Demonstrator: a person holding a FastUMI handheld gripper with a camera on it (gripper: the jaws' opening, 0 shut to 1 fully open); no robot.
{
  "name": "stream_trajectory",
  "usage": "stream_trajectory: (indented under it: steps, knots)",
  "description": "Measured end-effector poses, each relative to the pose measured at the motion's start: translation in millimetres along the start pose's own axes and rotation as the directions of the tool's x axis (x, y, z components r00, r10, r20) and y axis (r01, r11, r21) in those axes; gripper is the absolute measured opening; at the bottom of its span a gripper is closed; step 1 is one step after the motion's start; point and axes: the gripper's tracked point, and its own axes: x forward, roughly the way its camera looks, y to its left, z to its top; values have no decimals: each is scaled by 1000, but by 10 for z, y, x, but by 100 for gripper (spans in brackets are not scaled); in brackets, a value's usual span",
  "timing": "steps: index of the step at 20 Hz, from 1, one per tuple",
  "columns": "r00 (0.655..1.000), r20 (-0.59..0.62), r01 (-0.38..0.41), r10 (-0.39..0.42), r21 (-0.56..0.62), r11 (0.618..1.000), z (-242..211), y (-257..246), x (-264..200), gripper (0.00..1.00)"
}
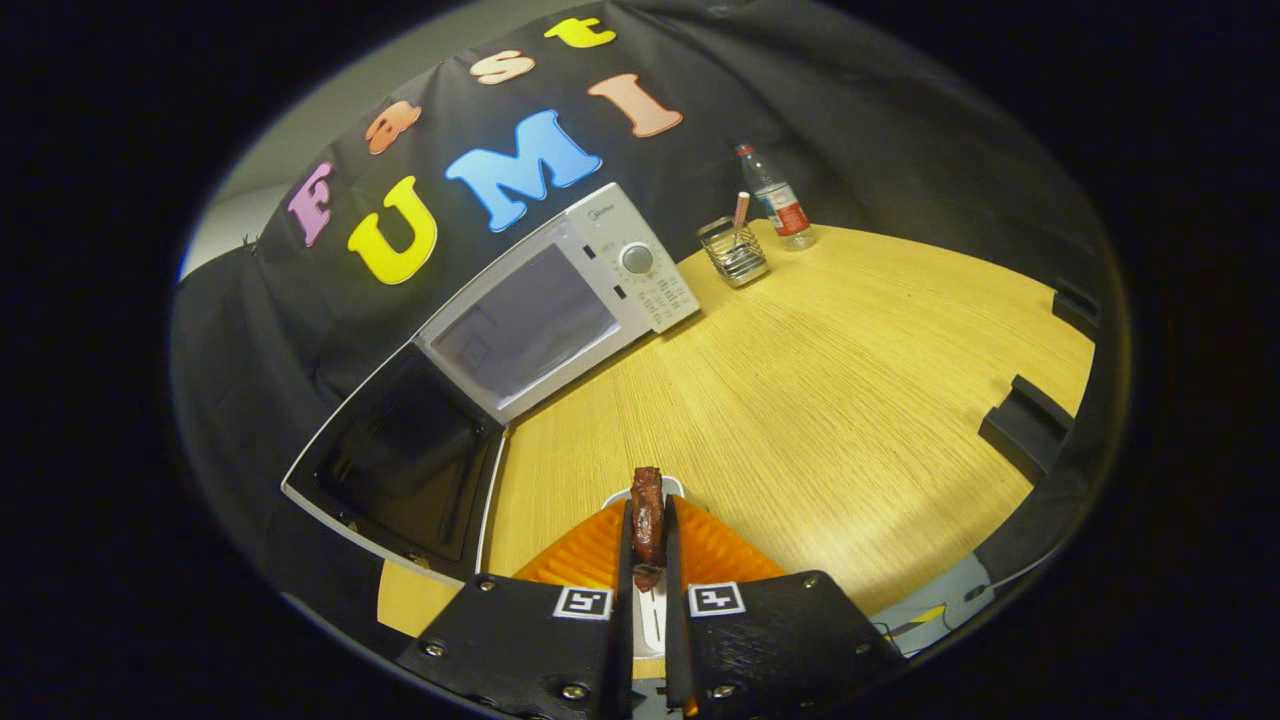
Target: Open the microwave, put the food inside, and close the microwave door.
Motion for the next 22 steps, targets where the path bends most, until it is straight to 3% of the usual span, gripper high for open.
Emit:
stream_trajectory:
  steps: [7, 11, 22]
  knots:
    - [998, 50, -28, 32, -73, 997, 535, 211, -120, 13]
    - [994, 73, -77, 79, -23, 997, 838, 476, -94, 13]
    - [972, 138, -190, 191, -22, 982, 1457, 1247, 456, 13]
